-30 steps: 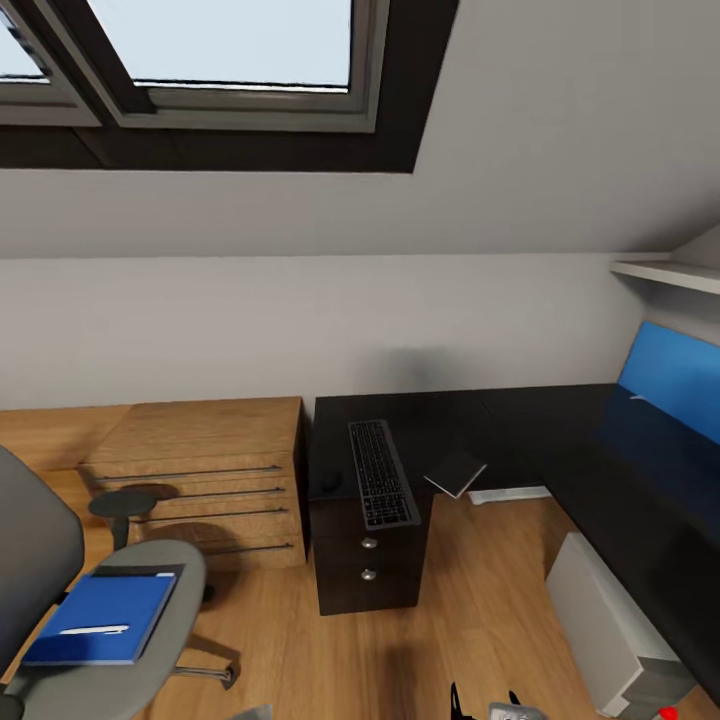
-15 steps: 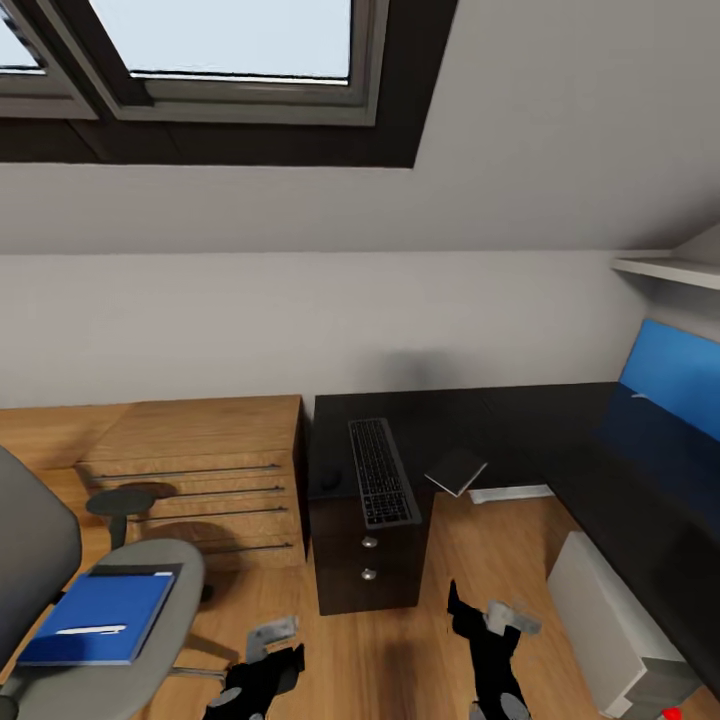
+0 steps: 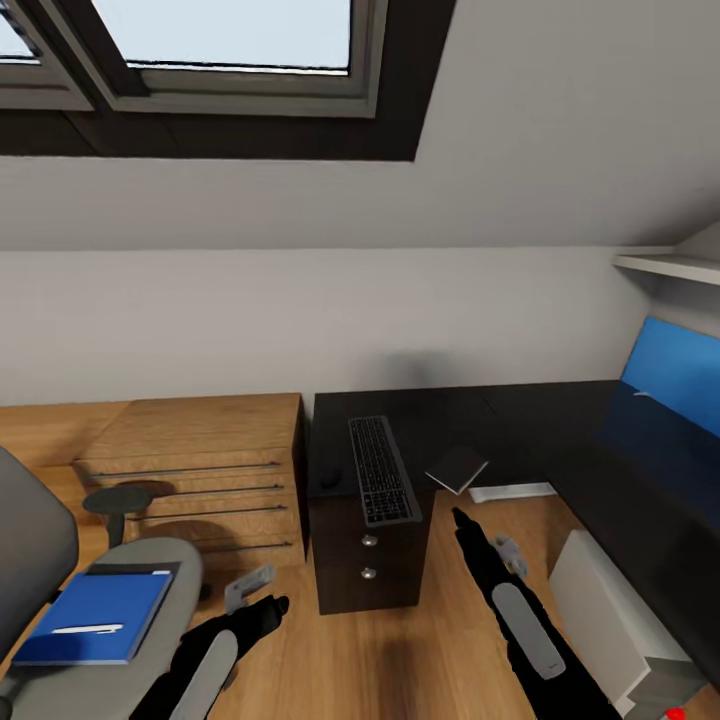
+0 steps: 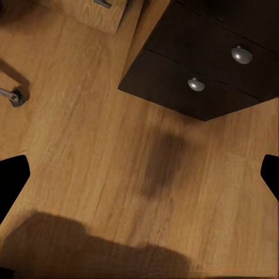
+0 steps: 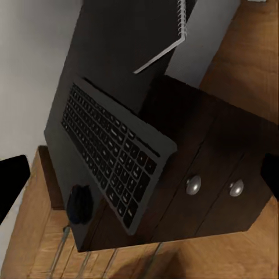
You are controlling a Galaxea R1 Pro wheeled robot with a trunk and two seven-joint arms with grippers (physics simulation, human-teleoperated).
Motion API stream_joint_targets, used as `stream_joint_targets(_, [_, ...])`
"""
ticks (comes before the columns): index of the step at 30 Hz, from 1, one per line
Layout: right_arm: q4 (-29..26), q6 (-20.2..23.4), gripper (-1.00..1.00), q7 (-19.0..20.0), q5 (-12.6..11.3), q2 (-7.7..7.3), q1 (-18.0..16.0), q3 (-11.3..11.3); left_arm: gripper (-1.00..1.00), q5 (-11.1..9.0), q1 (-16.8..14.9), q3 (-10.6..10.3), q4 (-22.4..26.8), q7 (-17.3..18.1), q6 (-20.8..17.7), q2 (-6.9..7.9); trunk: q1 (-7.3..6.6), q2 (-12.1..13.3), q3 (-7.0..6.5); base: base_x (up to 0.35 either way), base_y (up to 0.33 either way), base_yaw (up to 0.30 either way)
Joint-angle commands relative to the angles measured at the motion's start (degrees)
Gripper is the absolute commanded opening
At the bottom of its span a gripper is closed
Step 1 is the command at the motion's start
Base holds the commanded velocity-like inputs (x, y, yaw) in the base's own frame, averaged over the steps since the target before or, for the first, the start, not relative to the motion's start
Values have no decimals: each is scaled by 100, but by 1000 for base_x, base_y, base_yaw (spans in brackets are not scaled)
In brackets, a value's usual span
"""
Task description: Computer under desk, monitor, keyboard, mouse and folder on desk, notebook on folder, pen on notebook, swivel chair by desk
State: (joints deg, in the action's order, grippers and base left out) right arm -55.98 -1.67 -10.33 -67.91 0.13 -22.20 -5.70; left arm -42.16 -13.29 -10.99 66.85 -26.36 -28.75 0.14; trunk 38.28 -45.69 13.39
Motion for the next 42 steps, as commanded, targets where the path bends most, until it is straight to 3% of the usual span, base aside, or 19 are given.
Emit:
stream_joint_targets(1, [-20,39,100,-13,-137,-15,-4,-1,100,-57,-6,-11,-6,-57,-1,2,24,-49,27,0,0,0])
stream_joint_targets(4, [17,98,100,83,-221,-15,-4,0,100,-56,-6,-15,-26,-60,6,3,90,-169,81,0,0,0])
stream_joint_targets(9, [328,1077,100,277,-430,-10,-6,14,100,-64,-7,-21,-68,-74,25,-6,199,-370,171,0,0,0])
stream_joint_targets(12, [340,1231,100,390,-484,-71,-4,87,100,-54,-7,-29,-126,-86,34,-14,265,-490,225,0,0,0])
stream_joint_targets(17, [342,1254,100,479,-494,-87,-4,112,100,-33,-7,-34,-136,-61,36,-15,375,-690,314,0,0,0])
stream_joint_targets(21, [342,1270,100,954,-508,-163,-4,108,100,-39,-7,-38,-90,-54,31,-7,463,-851,386,0,0,0])
stream_joint_targets(24, [356,1273,100,1078,-513,-182,-4,106,100,-45,-7,-42,-57,-49,29,-11,529,-971,440,0,0,0])
stream_joint_targets(28, [370,1274,100,1125,-520,-187,-4,104,100,-46,-7,-43,21,-46,23,-14,617,-1132,512,0,0,0])
stream_joint_targets(42, [547,1274,100,1139,-532,-181,-4,120,100,-47,181,-177,1008,-45,-13,-7,924,-1693,763,0,0,0])
